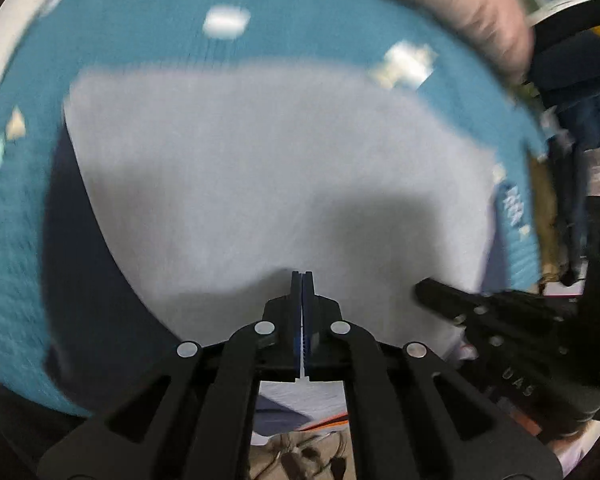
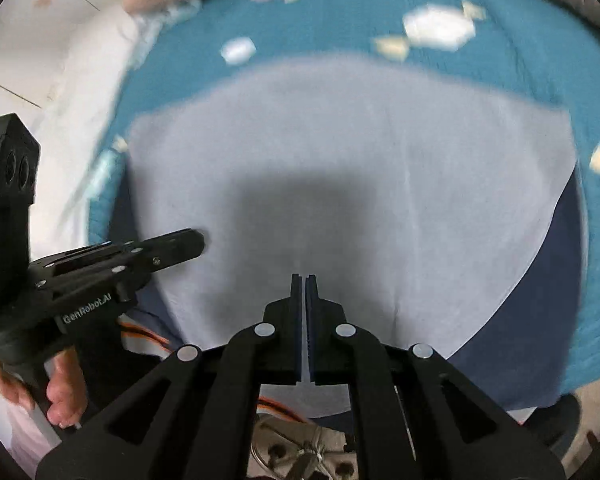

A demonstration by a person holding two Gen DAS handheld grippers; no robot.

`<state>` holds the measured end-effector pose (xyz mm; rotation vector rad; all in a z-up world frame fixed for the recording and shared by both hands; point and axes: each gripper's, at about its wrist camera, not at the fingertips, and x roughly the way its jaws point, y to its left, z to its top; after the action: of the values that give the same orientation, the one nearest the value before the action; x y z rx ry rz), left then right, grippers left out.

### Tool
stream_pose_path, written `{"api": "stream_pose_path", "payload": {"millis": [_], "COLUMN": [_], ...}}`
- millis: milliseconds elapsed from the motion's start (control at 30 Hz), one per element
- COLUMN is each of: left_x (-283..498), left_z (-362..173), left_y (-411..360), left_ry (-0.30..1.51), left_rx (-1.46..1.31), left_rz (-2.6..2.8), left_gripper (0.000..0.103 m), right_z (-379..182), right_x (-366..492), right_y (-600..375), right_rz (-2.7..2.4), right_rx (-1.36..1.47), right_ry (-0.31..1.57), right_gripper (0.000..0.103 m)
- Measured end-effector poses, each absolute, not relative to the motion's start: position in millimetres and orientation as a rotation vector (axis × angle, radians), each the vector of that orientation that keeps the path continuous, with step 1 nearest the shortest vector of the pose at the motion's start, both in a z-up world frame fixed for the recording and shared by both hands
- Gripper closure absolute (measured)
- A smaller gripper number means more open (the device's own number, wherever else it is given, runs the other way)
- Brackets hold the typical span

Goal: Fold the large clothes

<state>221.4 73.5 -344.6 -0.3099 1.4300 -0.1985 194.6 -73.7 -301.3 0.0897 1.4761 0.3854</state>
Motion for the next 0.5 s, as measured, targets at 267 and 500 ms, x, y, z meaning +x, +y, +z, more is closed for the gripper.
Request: {"api": "stream_pose_path", "payload": {"millis": [267, 500], "left_x": [192, 160], "left_z": [-347, -343], "left_y": [136, 192], "left_ry": [1.413, 1.412], "left_rx": [-0.391, -0.441], "left_rz": [-0.187, -0.13], "left_gripper": [0.101, 0.101], "right_z": [-315, -299], "right_x": [192, 188], "right_y": [-169, -203], "right_rz": [0.308, 0.11], "right_rx": [0.254, 0.158], "right_ry": [1.485, 1.443], "right_gripper": [0.103, 0.103]}}
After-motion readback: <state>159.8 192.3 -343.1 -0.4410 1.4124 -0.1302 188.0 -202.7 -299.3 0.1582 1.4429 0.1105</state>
